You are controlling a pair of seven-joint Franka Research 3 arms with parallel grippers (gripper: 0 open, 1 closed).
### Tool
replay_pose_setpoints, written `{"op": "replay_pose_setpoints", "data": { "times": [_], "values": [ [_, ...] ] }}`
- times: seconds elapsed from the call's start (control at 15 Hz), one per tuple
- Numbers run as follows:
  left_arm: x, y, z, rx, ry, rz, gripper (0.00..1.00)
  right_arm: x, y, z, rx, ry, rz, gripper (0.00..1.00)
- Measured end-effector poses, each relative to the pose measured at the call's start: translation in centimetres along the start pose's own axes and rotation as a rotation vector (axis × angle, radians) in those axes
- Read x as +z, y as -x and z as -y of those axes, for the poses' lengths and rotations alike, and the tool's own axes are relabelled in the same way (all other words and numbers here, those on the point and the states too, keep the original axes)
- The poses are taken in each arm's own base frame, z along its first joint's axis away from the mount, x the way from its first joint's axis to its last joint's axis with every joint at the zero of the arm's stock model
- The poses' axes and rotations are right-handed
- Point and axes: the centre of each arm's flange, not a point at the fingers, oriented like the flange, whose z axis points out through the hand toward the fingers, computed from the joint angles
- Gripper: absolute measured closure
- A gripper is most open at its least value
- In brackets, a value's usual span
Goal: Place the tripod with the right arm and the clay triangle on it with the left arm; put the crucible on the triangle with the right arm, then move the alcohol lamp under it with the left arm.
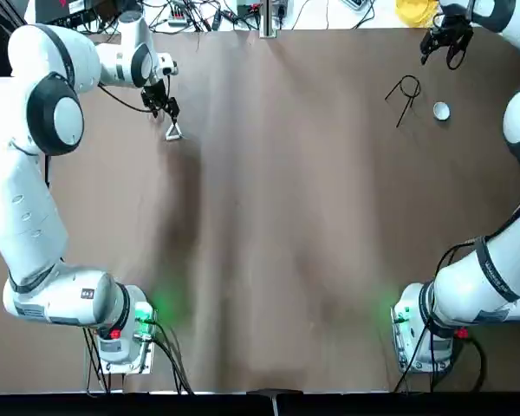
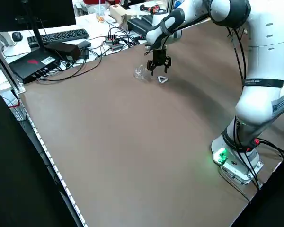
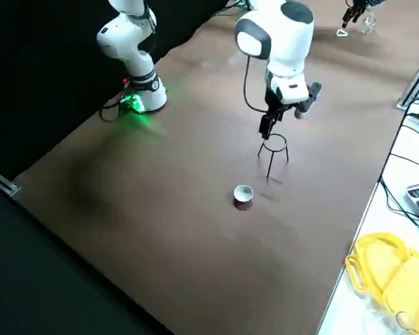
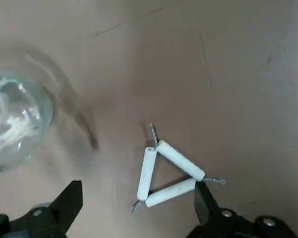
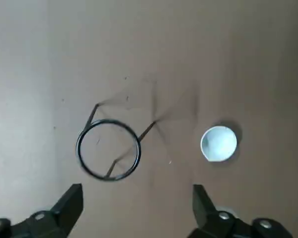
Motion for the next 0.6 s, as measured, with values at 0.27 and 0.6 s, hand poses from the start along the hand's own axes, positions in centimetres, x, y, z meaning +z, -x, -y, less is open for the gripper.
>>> {"op": "replay_pose_setpoints", "data": {
  "times": [0.27,0.6],
  "values": [
    [1.6,-0.8,-0.6,0.098,-0.018,0.019,0.01,2.9,-0.6,0.0,0.035,-0.051,0.014,0.15],
    [1.8,-1.2,-0.2,0.161,-0.043,0.021,0.10,6.3,-1.4,-0.8,0.083,-0.087,-0.005,0.39]
  ]
}}
